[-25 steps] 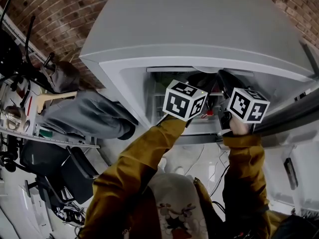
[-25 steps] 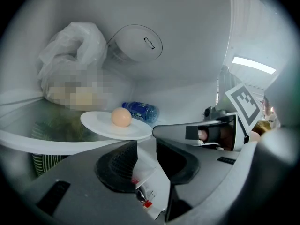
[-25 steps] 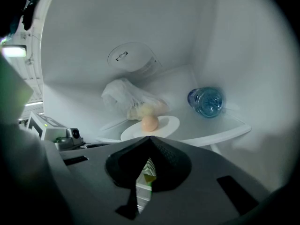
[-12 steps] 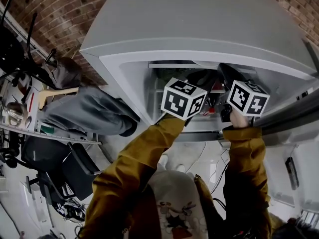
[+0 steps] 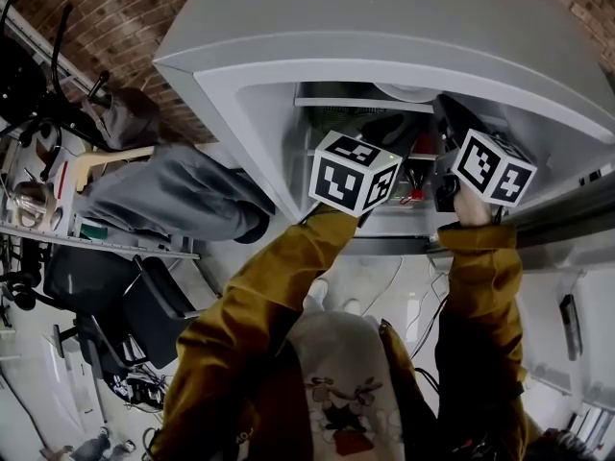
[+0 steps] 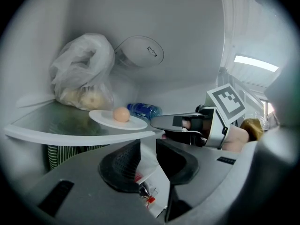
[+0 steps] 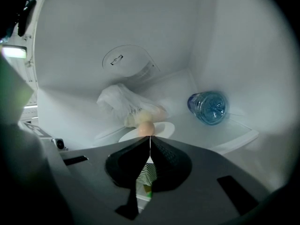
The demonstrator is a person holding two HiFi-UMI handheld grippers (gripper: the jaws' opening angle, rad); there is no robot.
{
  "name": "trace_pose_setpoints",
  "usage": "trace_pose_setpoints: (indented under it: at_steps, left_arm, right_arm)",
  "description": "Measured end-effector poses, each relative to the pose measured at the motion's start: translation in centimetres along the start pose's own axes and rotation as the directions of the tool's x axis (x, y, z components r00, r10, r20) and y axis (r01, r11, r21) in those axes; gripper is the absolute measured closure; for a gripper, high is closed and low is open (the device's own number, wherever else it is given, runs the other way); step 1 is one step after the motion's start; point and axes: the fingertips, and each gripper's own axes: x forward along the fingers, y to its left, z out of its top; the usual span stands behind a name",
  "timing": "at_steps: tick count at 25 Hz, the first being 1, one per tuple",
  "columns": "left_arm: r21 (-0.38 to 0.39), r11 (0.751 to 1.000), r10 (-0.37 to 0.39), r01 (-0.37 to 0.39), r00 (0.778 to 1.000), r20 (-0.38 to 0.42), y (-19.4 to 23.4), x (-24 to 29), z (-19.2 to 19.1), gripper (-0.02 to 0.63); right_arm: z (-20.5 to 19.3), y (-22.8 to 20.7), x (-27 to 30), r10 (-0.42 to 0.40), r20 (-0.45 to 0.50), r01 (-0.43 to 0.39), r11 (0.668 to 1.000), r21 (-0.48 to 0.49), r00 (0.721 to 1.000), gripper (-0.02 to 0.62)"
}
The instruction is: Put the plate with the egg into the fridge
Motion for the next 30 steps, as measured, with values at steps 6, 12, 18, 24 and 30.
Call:
trace_pose_setpoints:
  at_steps: [6,12,18,24,30]
  left_arm:
    - [0.014,0.999,0.032,-0.032,0.998,0.051,0.0,-1.4,0.9,0.591]
    - [0.036,0.998,0.040,-0.043,0.996,0.077,-0.7,-3.0,1.1,0.598]
    - [0.017,0.999,0.041,-0.043,0.993,0.109,-1.3,-4.9,-0.1,0.598]
    - [0.040,0.997,0.063,-0.071,0.985,0.160,-2.5,-7.1,-0.8,0.598]
    - [0.037,0.996,0.071,-0.079,0.979,0.191,-3.8,-9.3,-1.7,0.598]
  right_arm:
    - [0.7,0.7,-1.2,0.005,0.063,-0.003,1.000,-0.028,0.998,0.591]
    - [1.5,2.1,-3.5,-0.003,0.153,0.022,0.993,-0.119,0.988,0.591]
    - [1.1,3.5,-6.3,-0.010,0.222,0.059,0.975,-0.215,0.975,0.591]
    - [-0.2,3.8,-8.9,-0.027,0.246,0.092,0.961,-0.259,0.969,0.591]
    - [-2.4,3.7,-11.2,-0.052,0.223,0.110,0.962,-0.252,0.973,0.591]
